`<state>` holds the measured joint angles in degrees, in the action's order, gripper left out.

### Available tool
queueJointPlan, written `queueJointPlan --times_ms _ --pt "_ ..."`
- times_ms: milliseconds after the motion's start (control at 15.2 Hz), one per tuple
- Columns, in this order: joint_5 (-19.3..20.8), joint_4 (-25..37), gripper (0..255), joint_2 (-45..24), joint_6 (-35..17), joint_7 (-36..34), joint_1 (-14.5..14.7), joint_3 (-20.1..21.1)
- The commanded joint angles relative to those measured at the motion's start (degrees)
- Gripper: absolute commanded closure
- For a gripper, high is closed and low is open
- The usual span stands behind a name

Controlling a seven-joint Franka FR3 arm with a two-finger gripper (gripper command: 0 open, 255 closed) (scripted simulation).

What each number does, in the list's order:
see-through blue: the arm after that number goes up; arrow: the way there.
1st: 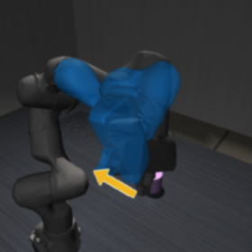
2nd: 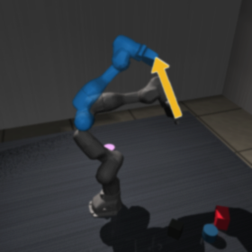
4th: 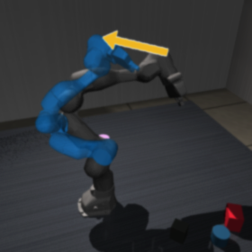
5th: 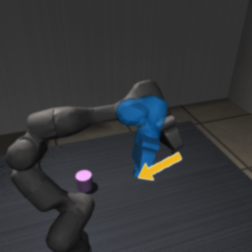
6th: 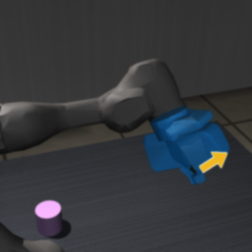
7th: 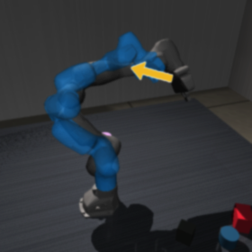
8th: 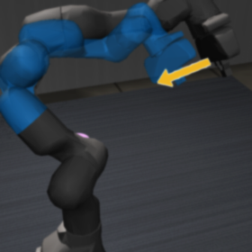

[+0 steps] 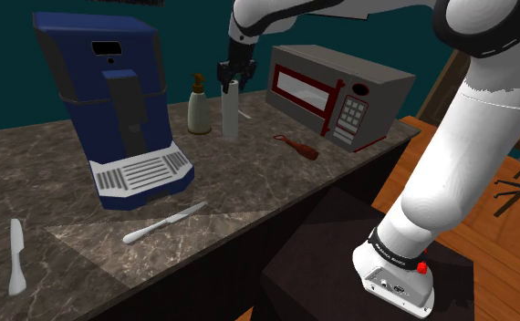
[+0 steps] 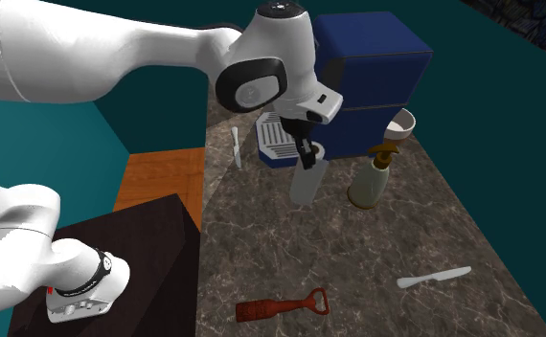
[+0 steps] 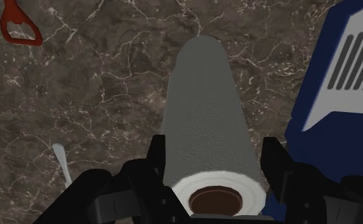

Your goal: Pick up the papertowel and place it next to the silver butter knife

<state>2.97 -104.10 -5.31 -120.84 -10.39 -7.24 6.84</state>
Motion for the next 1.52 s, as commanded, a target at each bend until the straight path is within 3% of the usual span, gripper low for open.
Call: queueJointPlan --times_ms 0,1452 --pt "-0.07 1.13 255 0.30 1.45 0.05 0.02 0.03" --pt "-0.17 19.57 255 -0.80 18.79 0.58 0.23 0.18"
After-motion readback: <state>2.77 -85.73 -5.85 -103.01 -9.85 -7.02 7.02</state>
